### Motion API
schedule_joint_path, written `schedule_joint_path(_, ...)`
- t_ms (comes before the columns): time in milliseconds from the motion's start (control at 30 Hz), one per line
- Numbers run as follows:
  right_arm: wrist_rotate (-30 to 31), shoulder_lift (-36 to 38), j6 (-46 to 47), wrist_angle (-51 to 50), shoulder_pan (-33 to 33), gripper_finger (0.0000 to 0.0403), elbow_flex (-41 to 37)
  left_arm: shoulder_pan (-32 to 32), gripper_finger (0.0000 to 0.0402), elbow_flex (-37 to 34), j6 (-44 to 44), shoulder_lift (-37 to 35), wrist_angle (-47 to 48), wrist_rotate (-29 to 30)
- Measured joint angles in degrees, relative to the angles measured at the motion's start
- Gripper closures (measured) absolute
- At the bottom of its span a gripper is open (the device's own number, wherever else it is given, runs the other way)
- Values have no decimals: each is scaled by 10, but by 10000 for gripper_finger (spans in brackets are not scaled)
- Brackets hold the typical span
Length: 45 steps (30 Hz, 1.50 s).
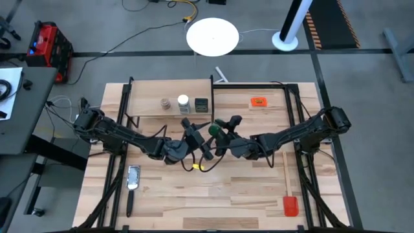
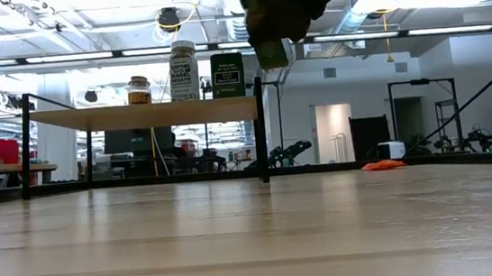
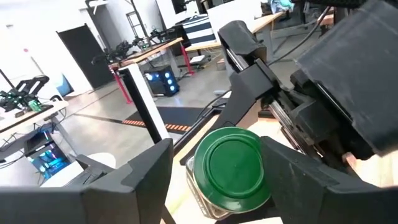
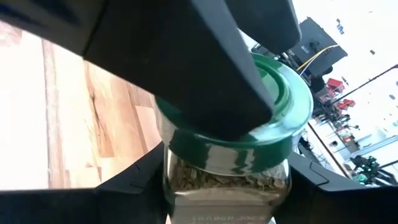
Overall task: Shelf spices
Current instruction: Put the green seasoning bottle on the shelf
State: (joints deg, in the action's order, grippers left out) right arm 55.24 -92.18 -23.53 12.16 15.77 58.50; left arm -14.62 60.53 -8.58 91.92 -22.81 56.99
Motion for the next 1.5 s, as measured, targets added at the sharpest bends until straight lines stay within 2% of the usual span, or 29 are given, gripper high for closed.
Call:
schedule_joint_path(233,0,0,21,0,-2,196,0,-7,178,-1,-1,0,0,13)
schedule_joint_path(400,-3,0,20,-3,-1,196,0,-11,178,-1,10,0,0,-18)
schedule_joint_path(733,-3,0,21,-9,-1,196,0,-10,172,-1,26,0,1,-34)
schedule_joint_path(900,-2,0,23,-10,-7,196,0,-13,158,36,65,0,82,-36)
schedule_joint_path(1033,-2,1,26,-9,-7,196,1,-33,153,75,78,1,162,-2)
schedule_joint_path(1133,0,2,27,-8,-7,196,2,-34,152,98,112,2,209,0)
schedule_joint_path(1300,2,2,27,-16,-8,196,1,-12,152,96,163,1,225,-54)
schedule_joint_path(1500,2,2,27,-11,-8,196,1,-9,152,95,159,1,219,-81)
